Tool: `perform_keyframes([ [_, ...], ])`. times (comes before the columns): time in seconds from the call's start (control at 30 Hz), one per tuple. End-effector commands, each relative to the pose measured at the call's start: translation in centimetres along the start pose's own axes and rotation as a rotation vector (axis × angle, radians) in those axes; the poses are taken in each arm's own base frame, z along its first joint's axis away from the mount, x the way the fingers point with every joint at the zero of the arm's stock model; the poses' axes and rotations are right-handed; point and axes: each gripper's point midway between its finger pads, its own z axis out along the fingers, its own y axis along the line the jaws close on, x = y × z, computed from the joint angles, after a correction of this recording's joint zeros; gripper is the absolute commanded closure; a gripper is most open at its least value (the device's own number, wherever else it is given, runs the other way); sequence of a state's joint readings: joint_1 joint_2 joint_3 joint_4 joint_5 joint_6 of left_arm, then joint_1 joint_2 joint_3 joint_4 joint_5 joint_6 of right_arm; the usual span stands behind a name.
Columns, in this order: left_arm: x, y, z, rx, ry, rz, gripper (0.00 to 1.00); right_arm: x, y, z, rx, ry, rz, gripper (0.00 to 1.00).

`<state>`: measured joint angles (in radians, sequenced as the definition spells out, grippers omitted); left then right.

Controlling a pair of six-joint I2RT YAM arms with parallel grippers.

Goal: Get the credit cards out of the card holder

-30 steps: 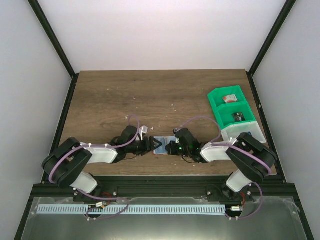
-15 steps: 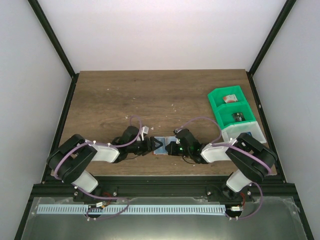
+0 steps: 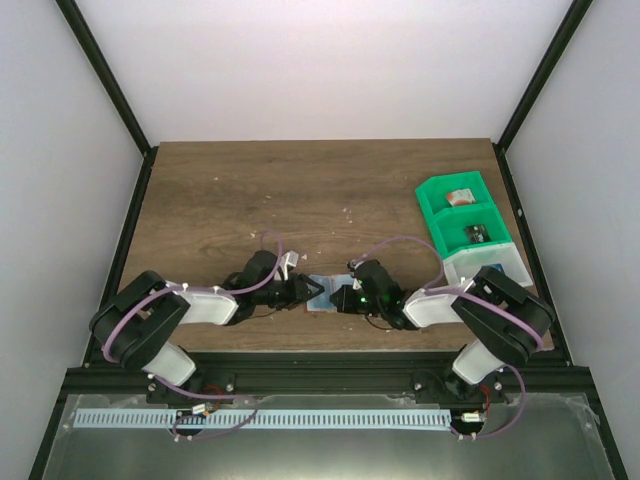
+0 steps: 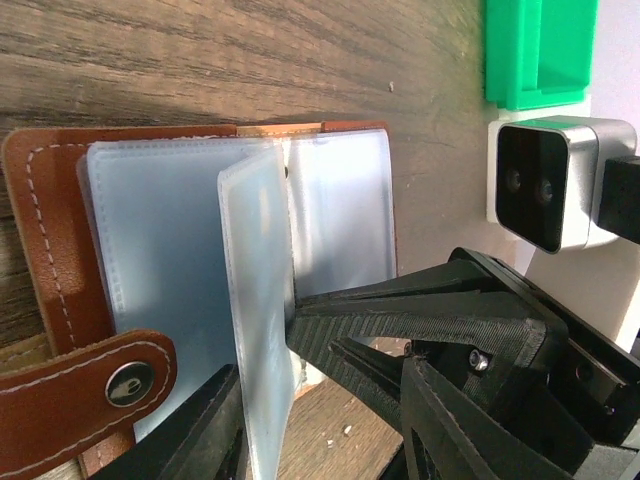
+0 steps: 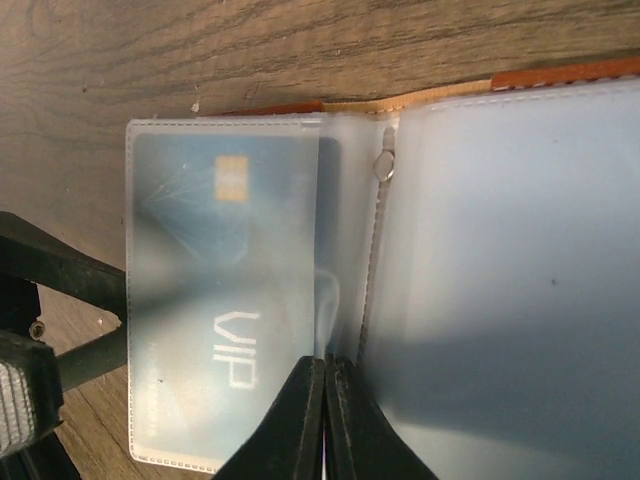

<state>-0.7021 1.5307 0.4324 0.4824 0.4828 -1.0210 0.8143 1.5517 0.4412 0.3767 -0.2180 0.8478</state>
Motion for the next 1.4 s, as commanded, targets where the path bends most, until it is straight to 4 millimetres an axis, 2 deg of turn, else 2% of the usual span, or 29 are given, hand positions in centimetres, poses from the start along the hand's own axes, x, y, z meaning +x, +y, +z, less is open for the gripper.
perform_keyframes([
  [0.0, 0.0, -1.1, 0.0, 0.03, 0.005, 0.025, 0.56, 0.9, -0.2, -0.1, -0.003, 0.021, 0.001, 0.96],
  [0.23, 0.4, -2.8, 0.3, 0.103, 0.026, 0.048, 0.54, 0.4, 0.3, -0.8, -0.011, -0.009, -0.001, 0.92],
  [0.43, -0.1, -2.0, 0.7, 0.034, 0.017, 0.063, 0.59, -0.4, 0.6, -1.7, -0.015, -0.055, -0.01, 0.91],
  [0.63, 0.0, -3.1, 0.7, 0.085, 0.024, 0.077, 0.55, -0.8, 0.6, -2.6, -0.013, -0.097, -0.003, 0.87],
  [0.73, 0.0, -3.4, 1.0, 0.098, 0.03, 0.084, 0.54, -1.5, 0.2, -3.6, 0.014, -0.144, -0.002, 0.86],
  [0.83, 0.1, -4.0, 1.3, 0.122, 0.041, 0.087, 0.53, -2.1, -1.1, -4.9, 0.095, -0.201, 0.002, 0.85],
  [1.03, 0.5, -5.5, 2.4, 0.147, 0.069, 0.112, 0.51, -3.3, -2.2, -7.9, 0.163, -0.306, -0.002, 0.8],
  [1.2, 0.9, -5.6, 3.5, 0.139, 0.103, 0.115, 0.51, -4.3, -2.0, -10.2, 0.162, -0.393, -0.004, 0.74],
  [1.37, 0.8, -4.7, 3.6, 0.098, 0.094, 0.111, 0.49, -4.5, -1.0, -10.8, 0.119, -0.401, -0.026, 0.72],
])
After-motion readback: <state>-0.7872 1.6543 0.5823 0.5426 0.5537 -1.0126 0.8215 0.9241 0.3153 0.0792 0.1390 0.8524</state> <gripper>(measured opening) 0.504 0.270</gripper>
